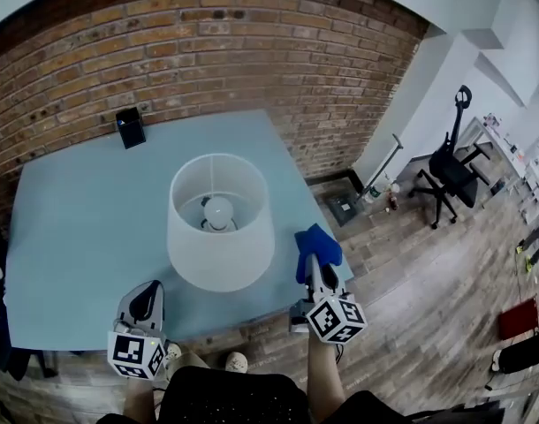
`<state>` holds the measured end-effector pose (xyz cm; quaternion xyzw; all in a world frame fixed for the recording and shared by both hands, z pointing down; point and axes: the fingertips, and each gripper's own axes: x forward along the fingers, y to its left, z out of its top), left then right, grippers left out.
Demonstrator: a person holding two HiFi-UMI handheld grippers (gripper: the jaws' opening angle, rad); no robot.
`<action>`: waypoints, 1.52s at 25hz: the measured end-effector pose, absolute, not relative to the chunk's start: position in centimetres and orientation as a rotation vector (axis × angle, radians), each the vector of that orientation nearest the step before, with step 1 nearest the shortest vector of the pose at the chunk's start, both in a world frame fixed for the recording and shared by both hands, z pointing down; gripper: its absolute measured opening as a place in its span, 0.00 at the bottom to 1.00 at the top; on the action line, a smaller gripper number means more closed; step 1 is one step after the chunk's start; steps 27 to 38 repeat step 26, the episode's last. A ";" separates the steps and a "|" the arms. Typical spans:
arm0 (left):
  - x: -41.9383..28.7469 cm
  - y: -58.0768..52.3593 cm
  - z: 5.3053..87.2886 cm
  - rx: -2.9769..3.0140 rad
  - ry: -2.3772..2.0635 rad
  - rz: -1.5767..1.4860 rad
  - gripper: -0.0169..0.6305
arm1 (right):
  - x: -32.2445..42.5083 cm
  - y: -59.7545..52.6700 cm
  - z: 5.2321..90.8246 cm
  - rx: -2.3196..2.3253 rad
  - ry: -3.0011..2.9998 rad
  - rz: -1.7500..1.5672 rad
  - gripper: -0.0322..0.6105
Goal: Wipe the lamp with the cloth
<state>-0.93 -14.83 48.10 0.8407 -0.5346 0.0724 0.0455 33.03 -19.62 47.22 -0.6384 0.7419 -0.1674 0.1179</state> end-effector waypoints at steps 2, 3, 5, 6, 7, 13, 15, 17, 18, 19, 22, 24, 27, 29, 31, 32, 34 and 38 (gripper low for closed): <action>-0.6 -14.8 47.9 2.584 -1.624 0.222 0.04 | 33.2 -18.2 45.5 -1.981 2.199 -0.336 0.14; -0.5 -14.8 47.8 2.585 -1.625 0.215 0.04 | 33.1 -17.5 44.7 -2.021 2.218 -0.275 0.14; -0.4 -15.0 47.4 2.577 -1.635 0.185 0.04 | 32.9 -16.4 43.5 -2.063 2.247 -0.188 0.14; -0.3 -15.1 47.2 2.573 -1.643 0.171 0.04 | 32.9 -16.0 43.1 -2.075 2.258 -0.156 0.14; -0.2 -15.2 47.1 2.569 -1.651 0.165 0.04 | 32.9 -15.8 42.9 -2.086 2.268 -0.130 0.14; 0.3 -15.3 46.6 2.554 -1.662 0.161 0.04 | 33.2 -15.4 43.5 -2.073 2.260 -0.162 0.14; 0.0 -15.3 46.4 2.548 -1.678 0.165 0.04 | 33.1 -15.4 43.7 -2.072 2.253 -0.181 0.14; -0.5 -15.3 46.4 2.534 -1.694 0.163 0.04 | 33.0 -15.5 43.7 -2.063 2.240 -0.199 0.14; -0.7 -15.3 46.4 2.525 -1.701 0.159 0.04 | 32.9 -15.5 43.6 -2.051 2.234 -0.210 0.14; -0.9 -15.2 46.4 2.517 -1.708 0.156 0.04 | 32.9 -15.5 43.5 -2.040 2.230 -0.215 0.14; -1.4 -15.1 46.4 2.508 -1.726 0.148 0.04 | 32.6 -15.3 43.3 -2.033 2.231 -0.199 0.14; -1.6 -15.1 46.4 2.503 -1.733 0.135 0.04 | 32.6 -15.2 43.3 -2.034 2.232 -0.196 0.14; -1.6 -15.0 46.4 2.497 -1.737 0.119 0.04 | 32.6 -15.1 43.4 -2.031 2.232 -0.202 0.14; -1.6 -15.0 46.4 2.497 -1.737 0.119 0.04 | 32.6 -15.1 43.4 -2.031 2.232 -0.202 0.14; -1.6 -15.0 46.4 2.497 -1.737 0.119 0.04 | 32.6 -15.1 43.4 -2.031 2.232 -0.202 0.14; -1.6 -15.0 46.4 2.497 -1.737 0.119 0.04 | 32.6 -15.1 43.4 -2.031 2.232 -0.202 0.14; -1.6 -15.0 46.4 2.497 -1.737 0.119 0.04 | 32.6 -15.1 43.4 -2.031 2.232 -0.202 0.14; -1.6 -15.0 46.4 2.497 -1.737 0.119 0.04 | 32.6 -15.1 43.4 -2.031 2.232 -0.202 0.14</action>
